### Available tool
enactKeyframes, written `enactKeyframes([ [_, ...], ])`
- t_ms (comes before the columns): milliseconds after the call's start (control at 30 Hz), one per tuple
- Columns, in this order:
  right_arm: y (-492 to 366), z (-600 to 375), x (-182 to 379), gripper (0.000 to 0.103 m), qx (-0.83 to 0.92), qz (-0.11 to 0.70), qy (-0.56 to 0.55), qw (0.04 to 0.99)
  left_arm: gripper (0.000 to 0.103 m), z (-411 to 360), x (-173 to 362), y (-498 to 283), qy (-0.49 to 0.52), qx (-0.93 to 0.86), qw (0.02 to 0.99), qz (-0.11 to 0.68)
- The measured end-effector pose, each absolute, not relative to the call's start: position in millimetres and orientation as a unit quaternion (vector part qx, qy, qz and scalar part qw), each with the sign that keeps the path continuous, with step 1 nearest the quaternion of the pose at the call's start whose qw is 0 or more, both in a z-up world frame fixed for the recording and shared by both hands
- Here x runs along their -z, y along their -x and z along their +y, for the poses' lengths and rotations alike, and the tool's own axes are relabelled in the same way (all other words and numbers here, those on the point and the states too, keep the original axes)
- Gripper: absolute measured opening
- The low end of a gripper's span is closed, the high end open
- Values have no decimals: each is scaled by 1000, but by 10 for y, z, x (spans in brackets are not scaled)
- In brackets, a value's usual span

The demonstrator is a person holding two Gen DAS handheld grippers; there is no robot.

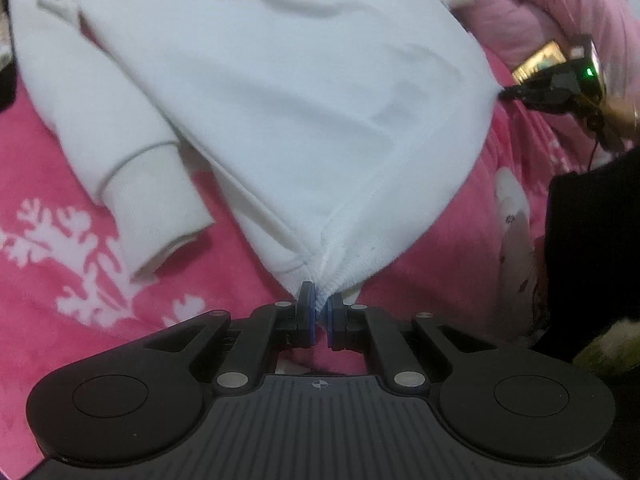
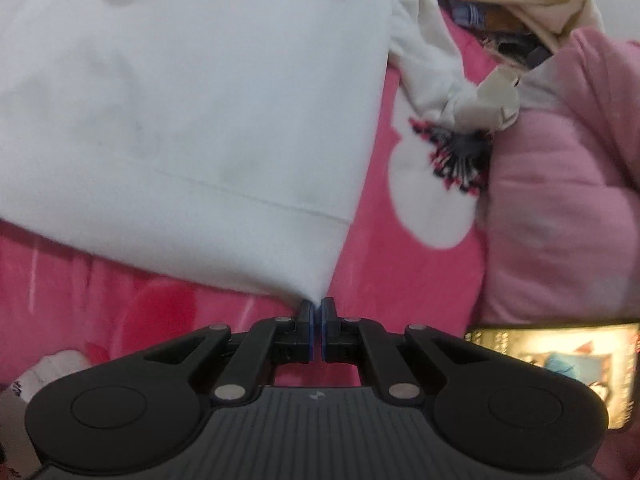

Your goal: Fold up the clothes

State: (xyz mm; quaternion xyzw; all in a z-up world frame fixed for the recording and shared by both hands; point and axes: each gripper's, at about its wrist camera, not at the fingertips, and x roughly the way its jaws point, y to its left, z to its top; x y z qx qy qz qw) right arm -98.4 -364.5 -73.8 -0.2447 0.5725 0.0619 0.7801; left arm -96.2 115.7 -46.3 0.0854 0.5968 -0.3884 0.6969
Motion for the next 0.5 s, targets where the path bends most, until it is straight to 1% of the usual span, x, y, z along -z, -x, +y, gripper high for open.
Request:
enactKeyframes([
  [67,1011,-3673,749,3,-59,573,247,779,5,1151,474,994,-101,392,691,599],
  [100,1031,-3683,761,3,-59,575,251,776,8,1175,500,1010,-101,390,684,608],
  [133,1052,-3694,773,3,-59,578,256,773,9,1198,526,1025,-101,389,677,617],
  [233,1119,-3752,786,3,-65,584,280,759,9,1286,587,1103,-102,383,657,641],
  [333,1129,-3780,736,3,-71,593,303,743,9,1440,546,1089,-82,367,657,653],
  [367,1124,-3784,694,3,-70,592,314,739,11,1500,504,1050,-70,360,665,651],
  [433,1084,-3794,552,4,-64,587,311,744,17,1590,403,943,-40,345,690,635],
  [500,979,-3813,361,4,-56,578,273,767,22,1653,304,833,-8,335,714,615],
])
